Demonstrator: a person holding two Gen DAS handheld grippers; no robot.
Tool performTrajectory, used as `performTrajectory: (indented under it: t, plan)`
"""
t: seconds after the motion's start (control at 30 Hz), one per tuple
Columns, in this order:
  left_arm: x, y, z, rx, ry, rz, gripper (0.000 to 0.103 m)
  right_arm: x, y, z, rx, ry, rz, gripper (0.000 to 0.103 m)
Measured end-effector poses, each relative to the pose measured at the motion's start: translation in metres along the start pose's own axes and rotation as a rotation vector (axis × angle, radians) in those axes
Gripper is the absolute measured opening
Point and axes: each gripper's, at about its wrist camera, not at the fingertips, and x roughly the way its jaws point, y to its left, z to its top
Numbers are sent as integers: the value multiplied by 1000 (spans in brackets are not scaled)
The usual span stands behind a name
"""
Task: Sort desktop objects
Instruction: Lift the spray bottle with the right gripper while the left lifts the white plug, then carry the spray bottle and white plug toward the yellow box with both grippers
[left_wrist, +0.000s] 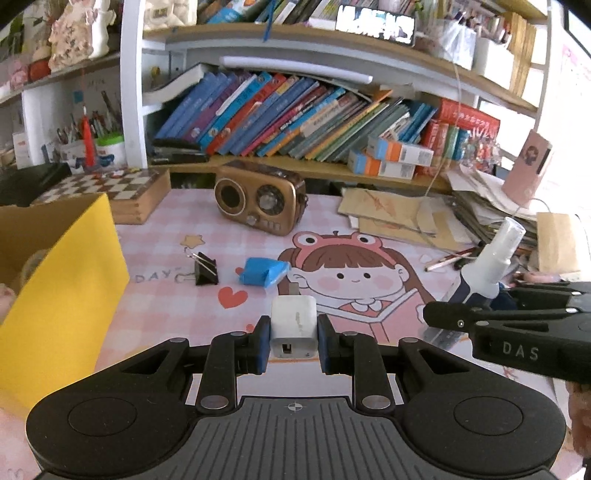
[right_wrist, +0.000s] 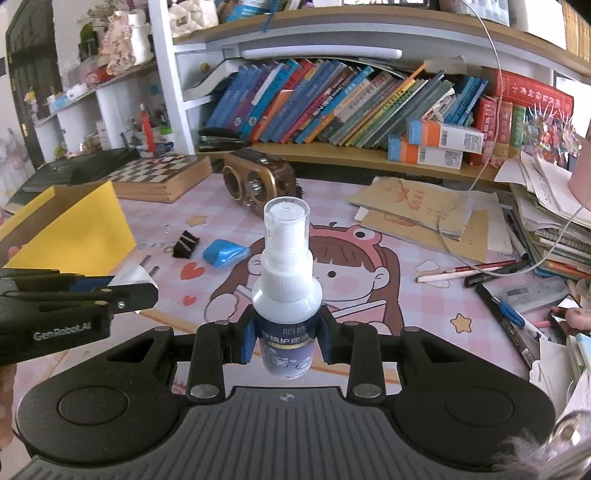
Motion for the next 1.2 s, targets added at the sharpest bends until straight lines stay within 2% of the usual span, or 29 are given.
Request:
performTrajectory:
  t: [0.47, 1.2]
  plan:
    - [-59, 20, -21, -35, -3, -66, 24, -50, 31, -13, 16, 15, 36, 30]
    - [-116, 65, -58, -13, 3, -188, 24, -92, 111, -48, 50, 25, -31, 30]
